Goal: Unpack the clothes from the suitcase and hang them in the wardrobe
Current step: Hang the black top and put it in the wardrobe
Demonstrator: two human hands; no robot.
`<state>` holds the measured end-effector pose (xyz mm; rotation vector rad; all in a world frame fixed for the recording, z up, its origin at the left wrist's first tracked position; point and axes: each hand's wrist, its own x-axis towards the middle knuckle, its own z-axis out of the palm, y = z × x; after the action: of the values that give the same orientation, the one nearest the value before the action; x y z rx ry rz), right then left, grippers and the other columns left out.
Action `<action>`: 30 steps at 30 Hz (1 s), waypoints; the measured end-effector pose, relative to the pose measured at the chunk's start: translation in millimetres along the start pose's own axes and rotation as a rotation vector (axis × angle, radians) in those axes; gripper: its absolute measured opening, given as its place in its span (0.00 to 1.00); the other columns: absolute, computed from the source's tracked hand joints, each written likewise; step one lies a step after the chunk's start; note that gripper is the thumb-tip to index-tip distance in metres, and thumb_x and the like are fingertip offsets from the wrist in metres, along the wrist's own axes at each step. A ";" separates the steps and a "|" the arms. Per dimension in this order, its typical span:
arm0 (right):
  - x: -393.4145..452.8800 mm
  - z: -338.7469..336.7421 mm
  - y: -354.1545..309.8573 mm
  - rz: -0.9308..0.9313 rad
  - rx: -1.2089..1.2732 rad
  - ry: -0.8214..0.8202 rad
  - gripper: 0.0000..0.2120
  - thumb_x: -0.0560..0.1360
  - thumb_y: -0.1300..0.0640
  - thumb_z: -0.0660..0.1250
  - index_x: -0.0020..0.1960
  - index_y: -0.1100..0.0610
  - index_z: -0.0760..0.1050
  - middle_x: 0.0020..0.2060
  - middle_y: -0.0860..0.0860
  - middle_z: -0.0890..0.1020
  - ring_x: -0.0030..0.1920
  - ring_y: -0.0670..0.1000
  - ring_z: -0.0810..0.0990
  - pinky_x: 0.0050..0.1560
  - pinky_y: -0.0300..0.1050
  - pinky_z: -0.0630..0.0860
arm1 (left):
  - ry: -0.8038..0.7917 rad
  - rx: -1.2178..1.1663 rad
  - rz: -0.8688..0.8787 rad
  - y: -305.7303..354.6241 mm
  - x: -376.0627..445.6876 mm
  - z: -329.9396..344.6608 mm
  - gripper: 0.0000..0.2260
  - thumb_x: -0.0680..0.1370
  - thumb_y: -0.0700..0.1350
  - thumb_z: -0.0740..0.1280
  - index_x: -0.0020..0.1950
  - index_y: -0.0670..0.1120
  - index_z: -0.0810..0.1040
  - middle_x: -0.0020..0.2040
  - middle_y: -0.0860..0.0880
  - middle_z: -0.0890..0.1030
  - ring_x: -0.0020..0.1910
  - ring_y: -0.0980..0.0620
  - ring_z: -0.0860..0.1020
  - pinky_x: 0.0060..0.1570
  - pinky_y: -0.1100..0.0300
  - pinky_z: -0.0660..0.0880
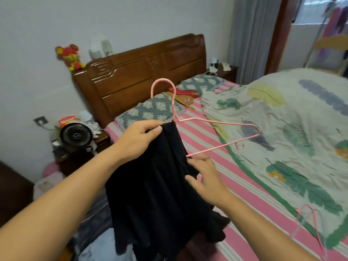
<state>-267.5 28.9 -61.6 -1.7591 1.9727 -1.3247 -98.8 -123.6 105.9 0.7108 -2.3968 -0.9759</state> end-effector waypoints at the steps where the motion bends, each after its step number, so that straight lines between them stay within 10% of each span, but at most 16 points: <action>1: 4.9 12.0 -10.1 -0.004 0.040 -0.035 0.14 0.75 0.45 0.64 0.58 0.47 0.77 0.52 0.37 0.74 0.57 0.47 0.70 0.61 0.46 0.66 | 0.048 0.024 -0.002 -7.6 -4.4 -9.0 0.12 0.84 0.42 0.64 0.59 0.55 0.83 0.54 0.64 0.83 0.54 0.68 0.79 0.55 0.71 0.71; 6: 11.0 36.1 -12.7 -0.038 -0.106 -0.337 0.04 0.77 0.47 0.63 0.51 0.43 0.69 0.47 0.42 0.74 0.55 0.44 0.71 0.78 0.52 0.50 | 0.308 0.177 -0.096 -60.4 -29.0 -74.6 0.11 0.83 0.45 0.65 0.61 0.51 0.83 0.55 0.59 0.84 0.58 0.60 0.79 0.63 0.61 0.72; 10: 28.9 -6.5 24.1 -0.120 -0.477 -0.202 0.31 0.60 0.74 0.57 0.51 0.44 0.75 0.44 0.43 0.77 0.54 0.48 0.72 0.73 0.66 0.56 | 0.155 0.186 -0.175 -103.8 -72.5 -137.6 0.12 0.82 0.38 0.66 0.61 0.52 0.80 0.44 0.77 0.79 0.52 0.77 0.76 0.60 0.75 0.70; 16: 115.8 -0.2 -65.3 -0.387 -0.456 -0.039 0.11 0.75 0.63 0.55 0.42 0.58 0.77 0.50 0.55 0.80 0.55 0.63 0.76 0.53 0.58 0.76 | -0.059 0.698 -0.049 -129.3 -119.1 -160.1 0.18 0.81 0.60 0.58 0.66 0.60 0.79 0.58 0.63 0.83 0.57 0.59 0.81 0.57 0.58 0.78; 19: 130.2 44.2 -117.5 -0.197 -0.034 -0.116 0.15 0.76 0.67 0.61 0.54 0.48 0.74 0.63 0.48 0.74 0.65 0.54 0.74 0.61 0.50 0.73 | 0.119 0.682 -0.070 -140.6 -137.2 -171.3 0.20 0.80 0.62 0.54 0.65 0.60 0.78 0.58 0.57 0.84 0.57 0.51 0.82 0.53 0.50 0.80; 22: 140.1 77.6 -125.8 -0.264 -0.177 -0.291 0.17 0.81 0.56 0.64 0.69 0.52 0.68 0.70 0.50 0.71 0.70 0.49 0.70 0.68 0.47 0.69 | 0.384 0.495 -0.128 -151.5 -158.6 -191.5 0.17 0.80 0.59 0.60 0.63 0.57 0.81 0.59 0.57 0.84 0.59 0.53 0.81 0.60 0.50 0.78; 25: 157.3 97.1 -137.8 -0.271 -0.377 -0.363 0.23 0.82 0.38 0.50 0.59 0.54 0.72 0.56 0.53 0.82 0.57 0.58 0.79 0.53 0.51 0.75 | 0.443 0.522 -0.139 -154.0 -184.4 -206.3 0.15 0.80 0.55 0.62 0.62 0.55 0.82 0.59 0.57 0.84 0.59 0.55 0.81 0.61 0.54 0.77; 30: 184.0 158.9 -197.5 -0.579 -0.300 -0.402 0.13 0.83 0.45 0.54 0.45 0.53 0.66 0.41 0.54 0.81 0.42 0.60 0.78 0.36 0.50 0.65 | 0.450 0.606 -0.194 -154.5 -201.3 -211.1 0.16 0.83 0.58 0.58 0.64 0.58 0.80 0.62 0.61 0.81 0.63 0.59 0.78 0.63 0.56 0.76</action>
<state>-76.5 -188.2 58.9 -2.6280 1.5549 -0.7101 221.4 -201.4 86.3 1.2407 -2.2267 -0.0951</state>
